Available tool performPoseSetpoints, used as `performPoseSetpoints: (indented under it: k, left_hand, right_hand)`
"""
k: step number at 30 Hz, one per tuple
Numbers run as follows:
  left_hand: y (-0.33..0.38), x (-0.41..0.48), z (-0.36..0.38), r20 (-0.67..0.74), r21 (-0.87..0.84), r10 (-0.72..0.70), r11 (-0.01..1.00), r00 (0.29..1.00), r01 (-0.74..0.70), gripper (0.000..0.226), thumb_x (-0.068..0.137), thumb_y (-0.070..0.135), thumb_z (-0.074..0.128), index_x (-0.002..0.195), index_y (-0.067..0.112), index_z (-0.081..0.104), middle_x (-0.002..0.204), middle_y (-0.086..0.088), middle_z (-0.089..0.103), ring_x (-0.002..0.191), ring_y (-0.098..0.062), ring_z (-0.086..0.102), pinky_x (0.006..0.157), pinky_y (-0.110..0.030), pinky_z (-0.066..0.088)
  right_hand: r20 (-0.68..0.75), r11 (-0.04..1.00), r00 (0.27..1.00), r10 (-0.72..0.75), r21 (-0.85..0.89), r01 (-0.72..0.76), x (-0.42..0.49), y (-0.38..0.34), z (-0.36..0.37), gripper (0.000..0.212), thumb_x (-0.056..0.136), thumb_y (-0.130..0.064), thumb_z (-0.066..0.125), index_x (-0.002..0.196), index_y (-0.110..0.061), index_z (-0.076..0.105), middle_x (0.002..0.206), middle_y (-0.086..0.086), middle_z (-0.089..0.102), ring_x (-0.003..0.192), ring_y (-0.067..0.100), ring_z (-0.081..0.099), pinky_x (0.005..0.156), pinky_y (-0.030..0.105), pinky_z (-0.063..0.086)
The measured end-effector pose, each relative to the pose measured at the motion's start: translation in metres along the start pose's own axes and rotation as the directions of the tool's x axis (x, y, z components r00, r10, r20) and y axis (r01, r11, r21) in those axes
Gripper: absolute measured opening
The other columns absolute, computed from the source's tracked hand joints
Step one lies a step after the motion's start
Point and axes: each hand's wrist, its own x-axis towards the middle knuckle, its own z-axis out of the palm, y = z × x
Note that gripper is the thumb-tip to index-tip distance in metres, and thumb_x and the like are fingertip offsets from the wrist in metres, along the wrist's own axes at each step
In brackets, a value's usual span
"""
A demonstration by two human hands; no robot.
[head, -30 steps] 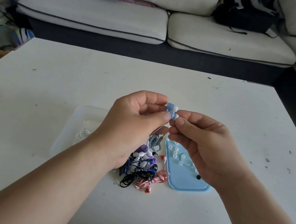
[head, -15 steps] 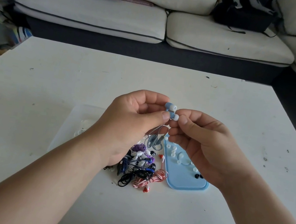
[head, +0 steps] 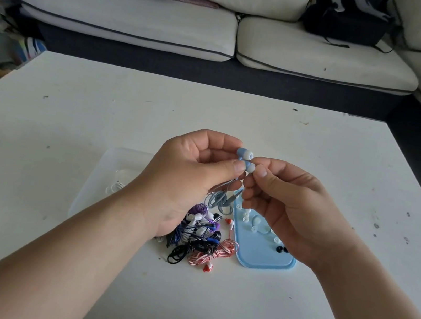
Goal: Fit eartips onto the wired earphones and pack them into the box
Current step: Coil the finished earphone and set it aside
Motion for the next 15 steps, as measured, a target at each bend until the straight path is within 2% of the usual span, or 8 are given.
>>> performPoseSetpoints:
  k: [4,10,15]
  left_hand:
    - [-0.0004,-0.0008,0.0012,0.016,0.01,-0.001,1.0,1.0,0.001,0.023,0.087,-0.008,0.072,0.105,0.007,0.072,0.09,-0.008,0.079,0.081,-0.017,0.075,0.071,-0.024,0.059]
    - [-0.0016,-0.0003,0.0008,-0.012,-0.026,0.005,1.0,1.0,-0.006,0.022,0.088,-0.008,0.071,0.104,0.008,0.071,0.092,-0.008,0.079,0.083,-0.016,0.074,0.074,-0.025,0.059]
    - [-0.0015,-0.0001,0.0017,-0.024,-0.066,-0.011,0.998,1.0,0.009,0.022,0.087,-0.006,0.072,0.106,0.005,0.071,0.094,-0.01,0.079,0.084,-0.017,0.075,0.073,-0.025,0.059]
  right_hand:
    - [0.002,1.0,1.0,0.005,0.005,-0.005,0.0003,-0.0004,-0.0009,0.012,0.082,-0.014,0.067,0.084,-0.006,0.076,0.082,0.015,0.065,0.069,0.021,0.062,0.064,0.029,0.057]
    - [0.005,0.999,0.999,-0.036,0.003,0.036,0.0019,0.0025,-0.0023,0.027,0.083,-0.013,0.068,0.102,0.004,0.073,0.095,0.025,0.064,0.082,0.03,0.062,0.072,0.032,0.06]
    - [0.007,0.999,1.0,-0.028,0.037,0.028,0.0019,0.0016,-0.0036,0.029,0.083,-0.011,0.065,0.106,0.005,0.072,0.093,0.023,0.066,0.078,0.025,0.065,0.07,0.031,0.06]
